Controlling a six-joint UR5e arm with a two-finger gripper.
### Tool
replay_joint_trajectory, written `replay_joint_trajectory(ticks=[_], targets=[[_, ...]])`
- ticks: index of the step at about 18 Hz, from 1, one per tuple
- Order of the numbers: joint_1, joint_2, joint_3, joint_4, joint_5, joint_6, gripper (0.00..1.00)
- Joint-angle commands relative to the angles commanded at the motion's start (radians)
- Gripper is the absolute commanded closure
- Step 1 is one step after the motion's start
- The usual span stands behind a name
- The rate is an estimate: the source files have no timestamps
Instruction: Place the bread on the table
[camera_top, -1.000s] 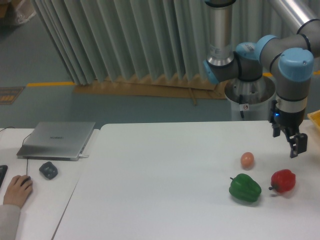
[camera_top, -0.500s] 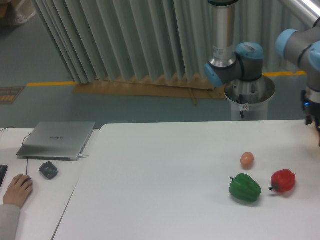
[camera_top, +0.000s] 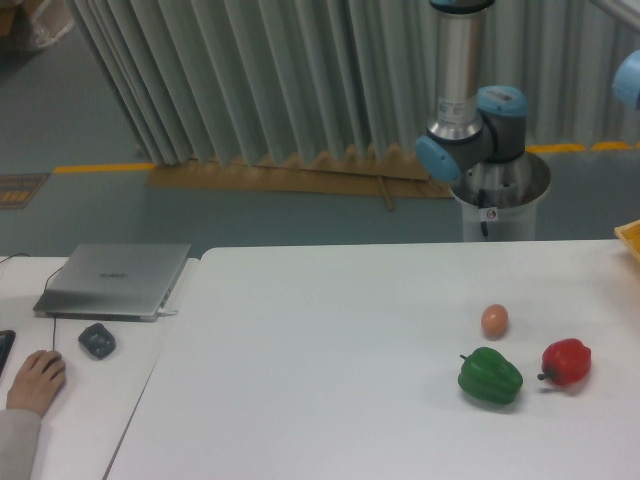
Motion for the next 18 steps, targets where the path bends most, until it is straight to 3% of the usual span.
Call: replay_joint_trajectory(ticks=[9, 18], targets=[[0.087, -0.044, -0.002, 0.005, -0.008, 0.204, 0.00], [0.101, -0.089, 0.002, 0.008, 0.047, 0.232, 0.00]])
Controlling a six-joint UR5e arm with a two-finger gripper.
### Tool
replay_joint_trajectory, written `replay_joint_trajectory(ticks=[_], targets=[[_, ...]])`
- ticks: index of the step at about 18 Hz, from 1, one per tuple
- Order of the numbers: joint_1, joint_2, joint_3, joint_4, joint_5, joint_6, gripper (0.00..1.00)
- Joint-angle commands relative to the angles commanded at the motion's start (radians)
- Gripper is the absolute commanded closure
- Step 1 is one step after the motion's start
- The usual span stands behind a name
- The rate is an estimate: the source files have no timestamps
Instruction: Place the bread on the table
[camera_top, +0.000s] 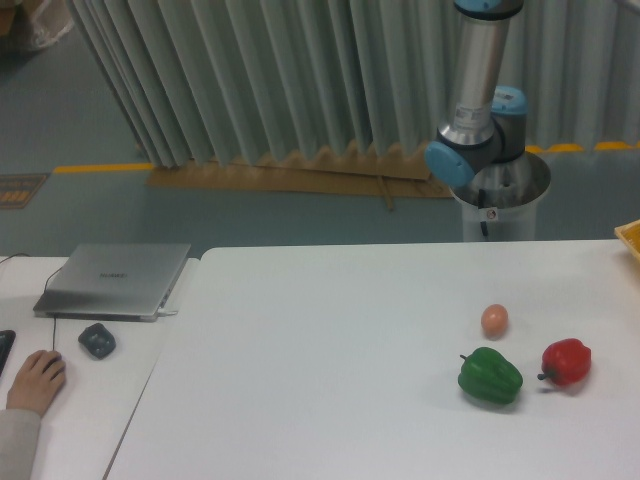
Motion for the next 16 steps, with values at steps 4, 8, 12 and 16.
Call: replay_joint_trajectory(ticks=[4, 8, 12, 16], targets=[[-0.005, -0.028, -0.012, -0.002, 0.046, 0.003, 0.00], [-0.003, -0.043, -0.017, -0.005, 0.048, 0.014, 0.00], [-0.002, -0.048, -0.018, -0.002, 0.046, 0.014, 0.00], [0.000, -0.048, -0.008, 0.002, 0.049, 0.014, 0.53]])
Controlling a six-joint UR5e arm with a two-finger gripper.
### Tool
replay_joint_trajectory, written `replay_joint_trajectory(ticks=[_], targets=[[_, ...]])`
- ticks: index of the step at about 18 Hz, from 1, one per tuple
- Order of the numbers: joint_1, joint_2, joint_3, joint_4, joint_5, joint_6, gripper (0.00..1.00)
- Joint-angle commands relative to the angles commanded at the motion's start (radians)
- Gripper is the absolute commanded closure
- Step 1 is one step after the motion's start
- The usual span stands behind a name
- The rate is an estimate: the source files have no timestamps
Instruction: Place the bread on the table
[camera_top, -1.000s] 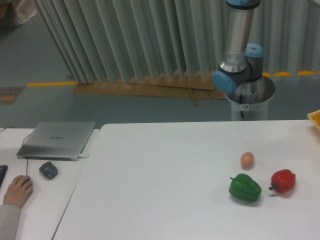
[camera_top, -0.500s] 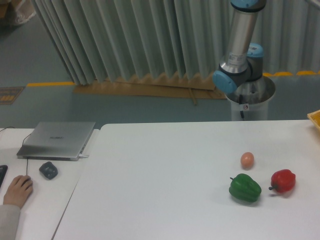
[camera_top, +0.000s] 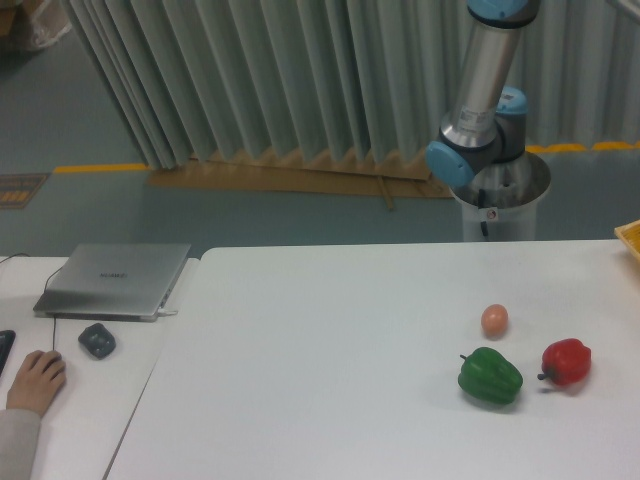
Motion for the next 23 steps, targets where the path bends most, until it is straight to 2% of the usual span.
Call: replay_joint_trajectory(ticks=[1, 2, 3, 4, 5, 8, 9, 16, 18, 22, 23], targets=[[0.000, 0.000, 0.012, -0.006, 0.002, -0.005, 0.62], [-0.002, 0.000, 0.021, -0.017, 0.002, -0.008, 0.66], [-0.003, 0.000, 0.031, -0.034, 0.002, -0.009, 0.76], [-0.003, 0.000, 0.034, -0.040, 0.002, -0.011, 0.81], [-0.005, 0.000, 0.034, -0.041, 0.002, -0.017, 0.93], [-0.003, 0.002, 0.035, -0.041, 0.002, -0.028, 0.93], [-0.005, 0.002, 0.034, -0.040, 0.002, -0.035, 1.00], [-0.005, 0.005, 0.046, -0.043, 0.003, -0.051, 1.00], [-0.005, 0.003, 0.070, -0.073, 0.005, -0.064, 1.00], [-0.017, 0.006, 0.170, -0.214, 0.011, -0.120, 1.00], [-0.023, 0.006, 0.181, -0.231, 0.009, -0.127, 1.00]])
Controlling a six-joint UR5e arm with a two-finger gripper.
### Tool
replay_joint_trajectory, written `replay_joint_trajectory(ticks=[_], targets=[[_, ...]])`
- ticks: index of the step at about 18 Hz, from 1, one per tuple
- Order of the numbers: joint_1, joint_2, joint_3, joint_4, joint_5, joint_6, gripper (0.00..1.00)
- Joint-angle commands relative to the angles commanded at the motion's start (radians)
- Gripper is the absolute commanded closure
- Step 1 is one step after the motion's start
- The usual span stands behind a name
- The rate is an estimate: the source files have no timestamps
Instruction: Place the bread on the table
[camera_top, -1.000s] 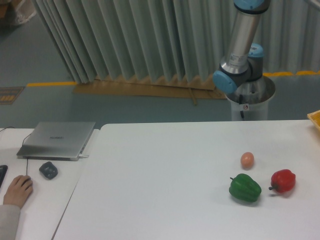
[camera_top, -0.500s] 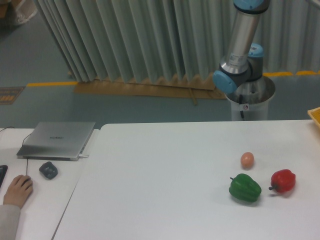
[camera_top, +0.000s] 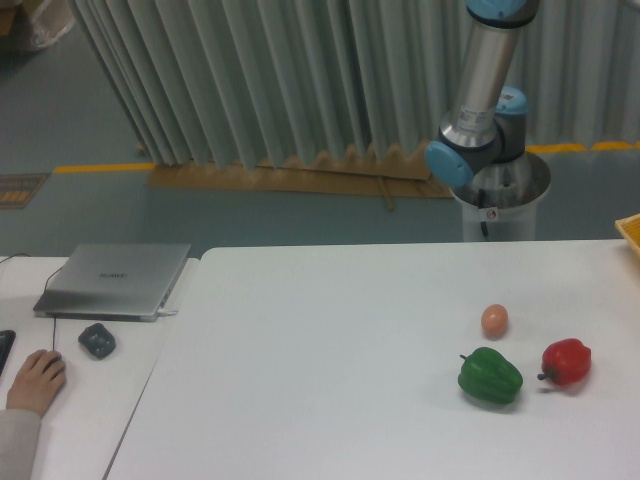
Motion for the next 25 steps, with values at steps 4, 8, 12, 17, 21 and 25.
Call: replay_joint_trajectory(ticks=[4, 8, 12, 17, 21, 25], targets=[[-0.055, 0.015, 0.043, -0.081, -0.014, -0.095, 1.00], [-0.060, 0.026, 0.043, -0.111, -0.090, -0.124, 1.00], [-0.101, 0.035, 0.063, -0.160, -0.146, -0.239, 1.00], [-0.144, 0.051, 0.081, -0.190, -0.221, -0.365, 1.00], [-0.210, 0.052, 0.086, -0.186, -0.233, -0.485, 1.00], [-0.258, 0.051, 0.088, -0.181, -0.297, -0.597, 1.00]])
